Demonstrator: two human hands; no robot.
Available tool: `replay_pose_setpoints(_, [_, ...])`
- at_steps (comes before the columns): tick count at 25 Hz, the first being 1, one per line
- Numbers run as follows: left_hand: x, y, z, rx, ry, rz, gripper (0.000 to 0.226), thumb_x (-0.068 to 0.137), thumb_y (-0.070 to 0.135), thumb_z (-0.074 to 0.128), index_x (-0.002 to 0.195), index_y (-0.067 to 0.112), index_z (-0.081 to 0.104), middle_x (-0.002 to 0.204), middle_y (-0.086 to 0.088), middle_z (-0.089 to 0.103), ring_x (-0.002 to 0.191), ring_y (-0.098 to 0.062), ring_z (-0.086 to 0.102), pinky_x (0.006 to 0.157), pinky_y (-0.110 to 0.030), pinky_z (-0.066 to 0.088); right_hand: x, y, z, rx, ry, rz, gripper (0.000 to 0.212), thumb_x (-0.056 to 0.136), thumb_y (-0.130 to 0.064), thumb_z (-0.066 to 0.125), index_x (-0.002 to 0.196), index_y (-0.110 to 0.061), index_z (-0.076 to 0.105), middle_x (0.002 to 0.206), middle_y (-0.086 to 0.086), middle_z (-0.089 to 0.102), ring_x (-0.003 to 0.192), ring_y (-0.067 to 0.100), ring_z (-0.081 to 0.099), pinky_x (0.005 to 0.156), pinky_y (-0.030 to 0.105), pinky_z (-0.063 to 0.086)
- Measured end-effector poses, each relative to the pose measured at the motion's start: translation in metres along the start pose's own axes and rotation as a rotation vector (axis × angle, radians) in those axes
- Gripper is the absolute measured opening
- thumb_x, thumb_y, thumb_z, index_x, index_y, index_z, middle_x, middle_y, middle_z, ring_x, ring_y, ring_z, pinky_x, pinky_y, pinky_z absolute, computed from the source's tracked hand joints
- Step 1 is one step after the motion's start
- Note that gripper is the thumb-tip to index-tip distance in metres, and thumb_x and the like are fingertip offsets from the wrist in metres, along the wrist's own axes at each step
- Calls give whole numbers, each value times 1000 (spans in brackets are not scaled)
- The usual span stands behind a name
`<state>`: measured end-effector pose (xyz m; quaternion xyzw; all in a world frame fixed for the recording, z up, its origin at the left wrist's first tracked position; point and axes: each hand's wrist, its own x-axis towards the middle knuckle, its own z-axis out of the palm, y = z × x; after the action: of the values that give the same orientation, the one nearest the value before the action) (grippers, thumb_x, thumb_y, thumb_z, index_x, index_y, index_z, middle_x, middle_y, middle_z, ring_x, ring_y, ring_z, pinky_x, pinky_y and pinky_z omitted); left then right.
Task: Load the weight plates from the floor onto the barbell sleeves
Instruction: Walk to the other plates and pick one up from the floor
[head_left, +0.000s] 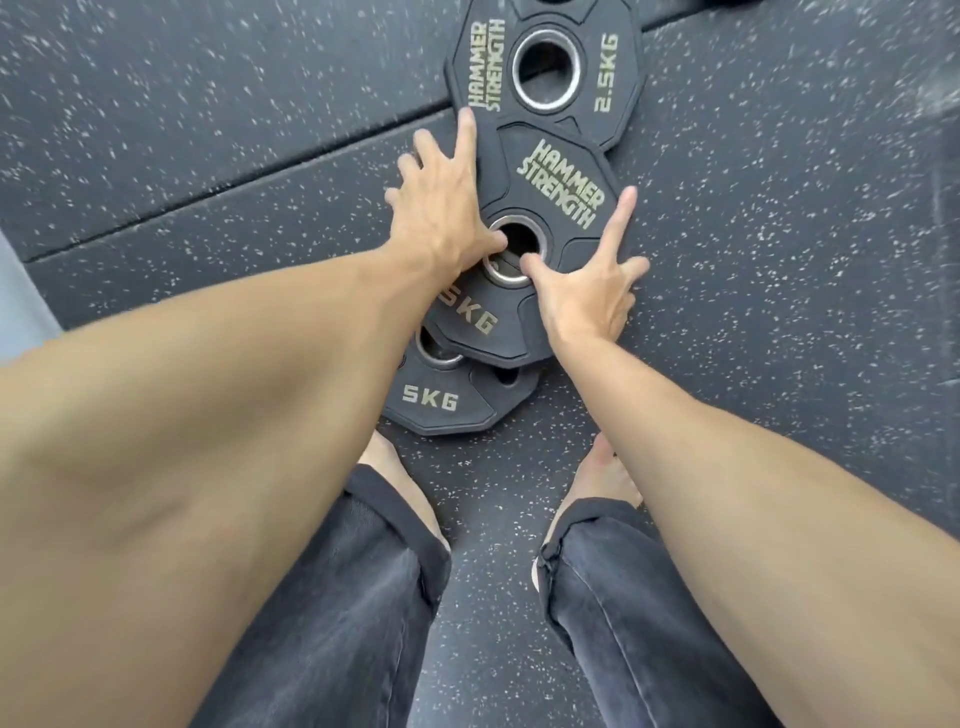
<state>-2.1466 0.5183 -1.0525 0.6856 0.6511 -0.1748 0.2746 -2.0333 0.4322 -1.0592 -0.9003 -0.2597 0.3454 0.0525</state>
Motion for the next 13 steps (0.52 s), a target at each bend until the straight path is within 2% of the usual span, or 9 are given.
replay_pose_setpoints(3, [-19, 3, -13, -66, -54, -53, 127, 66, 48, 87, 159, 27, 4, 137, -23, 35, 126, -42, 42, 101, -56, 42, -8, -2, -24, -3, -34, -15, 113, 71, -52, 76, 152, -56, -3, 127, 12, 39, 96, 37, 57, 82, 38, 45])
replay_pose_setpoints(7, [-75, 6, -62, -165, -21, -89, 126, 60, 53, 88, 157, 31, 10, 134, -24, 39, 123, -47, 47, 105, -56, 42, -56, -8, -84, -3, -9, -107, 112, 68, -54, 77, 151, -59, 1, 121, 9, 41, 93, 36, 58, 80, 36, 44])
replay_pose_setpoints(11, [-145, 26, -154, -239, 55, -88, 121, 58, 52, 88, 154, 30, 17, 127, -22, 45, 115, -47, 53, 101, -51, 44, -116, -34, -173, 34, 66, -201, 112, 66, -55, 78, 152, -57, 7, 115, 6, 44, 91, 32, 58, 80, 34, 41])
replay_pose_setpoints(13, [-187, 38, -218, -246, 124, -72, 116, 58, 51, 88, 151, 30, 21, 122, -21, 47, 110, -47, 55, 98, -49, 45, -151, -59, -226, 69, 109, -278, 113, 64, -55, 79, 152, -56, 8, 112, 5, 44, 89, 32, 59, 81, 36, 47])
